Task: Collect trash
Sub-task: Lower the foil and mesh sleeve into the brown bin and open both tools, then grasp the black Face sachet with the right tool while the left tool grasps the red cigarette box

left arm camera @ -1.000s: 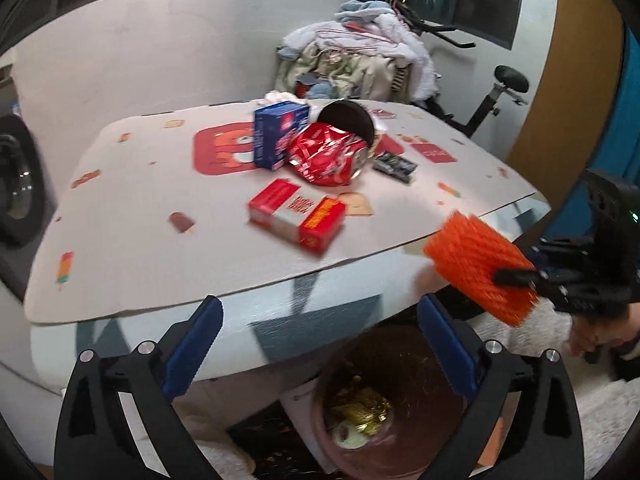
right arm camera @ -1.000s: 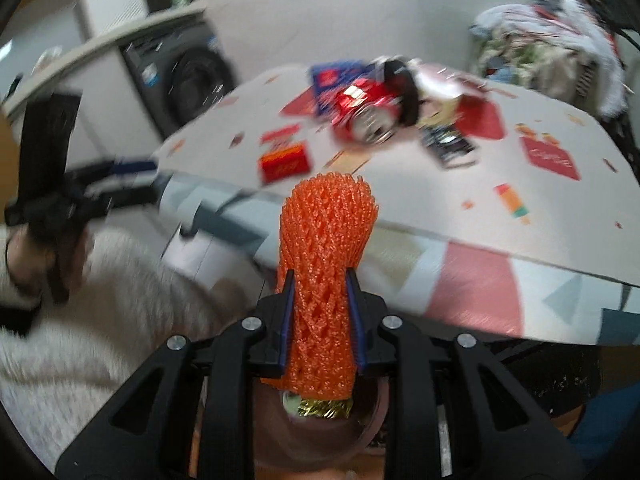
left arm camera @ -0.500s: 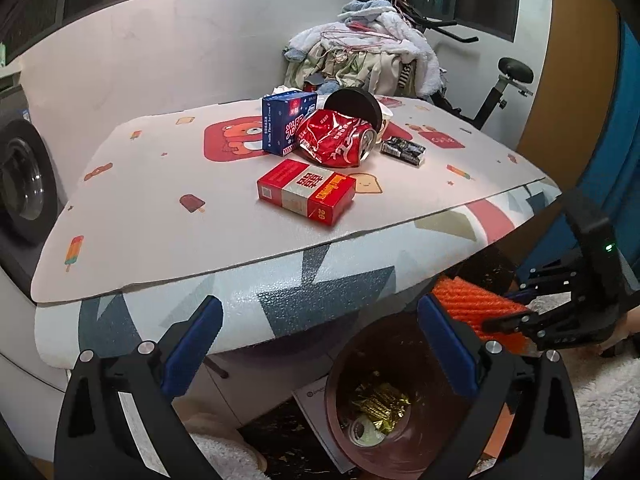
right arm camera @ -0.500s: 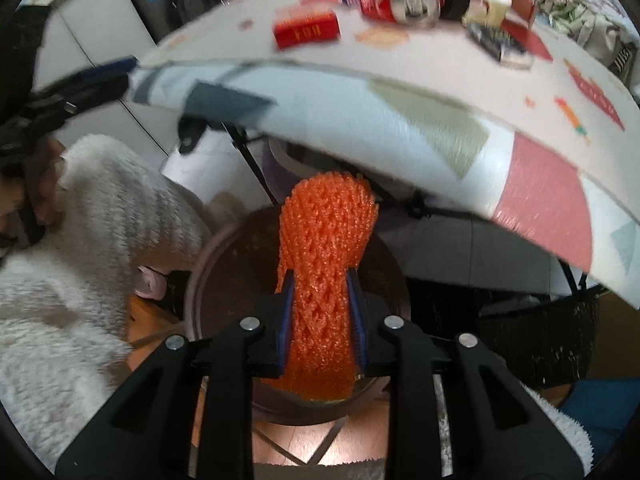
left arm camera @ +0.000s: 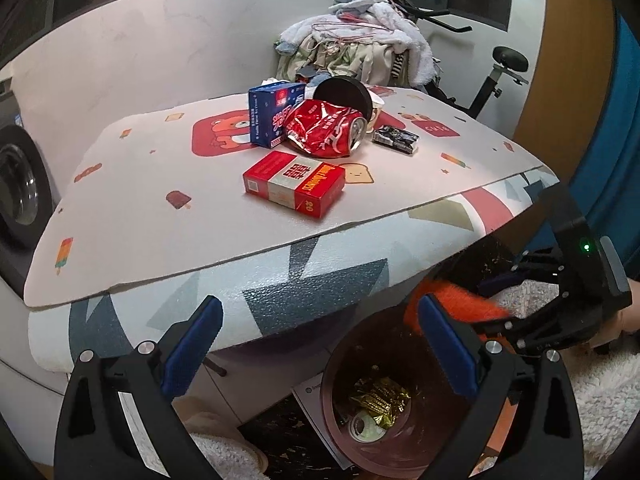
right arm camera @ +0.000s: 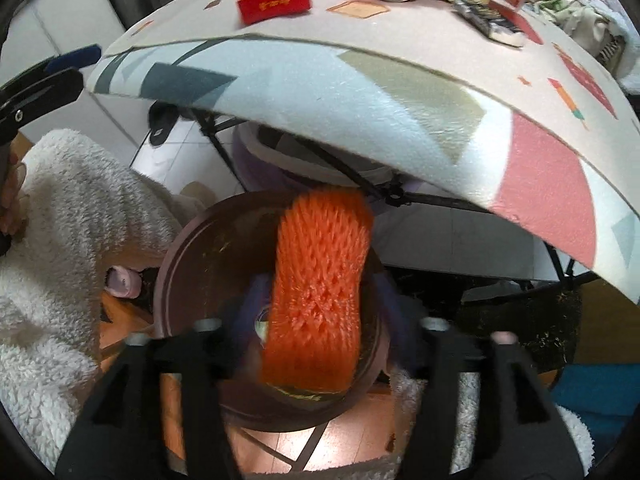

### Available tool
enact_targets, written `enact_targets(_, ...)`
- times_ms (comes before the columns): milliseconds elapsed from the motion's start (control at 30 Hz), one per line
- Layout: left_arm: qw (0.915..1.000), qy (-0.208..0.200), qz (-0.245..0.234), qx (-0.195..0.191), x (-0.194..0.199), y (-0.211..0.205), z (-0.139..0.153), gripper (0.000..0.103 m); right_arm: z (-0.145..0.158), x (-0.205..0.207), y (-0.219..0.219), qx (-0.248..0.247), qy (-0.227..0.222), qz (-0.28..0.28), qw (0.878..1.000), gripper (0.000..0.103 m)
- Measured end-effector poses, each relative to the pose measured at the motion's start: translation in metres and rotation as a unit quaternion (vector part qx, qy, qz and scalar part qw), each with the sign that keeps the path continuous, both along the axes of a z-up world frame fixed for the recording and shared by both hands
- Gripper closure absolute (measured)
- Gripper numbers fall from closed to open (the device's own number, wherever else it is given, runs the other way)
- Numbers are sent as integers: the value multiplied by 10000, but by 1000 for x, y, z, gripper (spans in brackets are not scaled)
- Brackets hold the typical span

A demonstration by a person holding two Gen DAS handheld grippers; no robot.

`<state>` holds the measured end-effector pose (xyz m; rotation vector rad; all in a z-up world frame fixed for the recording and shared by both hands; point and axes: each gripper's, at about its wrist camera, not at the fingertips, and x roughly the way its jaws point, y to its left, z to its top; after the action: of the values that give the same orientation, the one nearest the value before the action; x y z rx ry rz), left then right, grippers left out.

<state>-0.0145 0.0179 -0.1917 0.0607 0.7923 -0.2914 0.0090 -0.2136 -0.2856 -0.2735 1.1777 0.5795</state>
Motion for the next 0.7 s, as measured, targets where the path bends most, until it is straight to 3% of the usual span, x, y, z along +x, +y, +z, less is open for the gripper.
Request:
enact_targets(100,9999,42,91,-79,2,4,-1,7,10,0,-5,103,-237,-104,9996,13)
enact_targets(267,9998,73,164,-129,4,7,-1,7,23,-3,-9,209,-579,-205,9979,7)
enact_targets(433,9997,82,198,-121,6,8,-2,7,36,0,-20,419,-837,-510,9943,6)
enact_targets(700,9994,87,315,-55,8,9,-4,7,42,7,-39,573,-862,-991,9897,6)
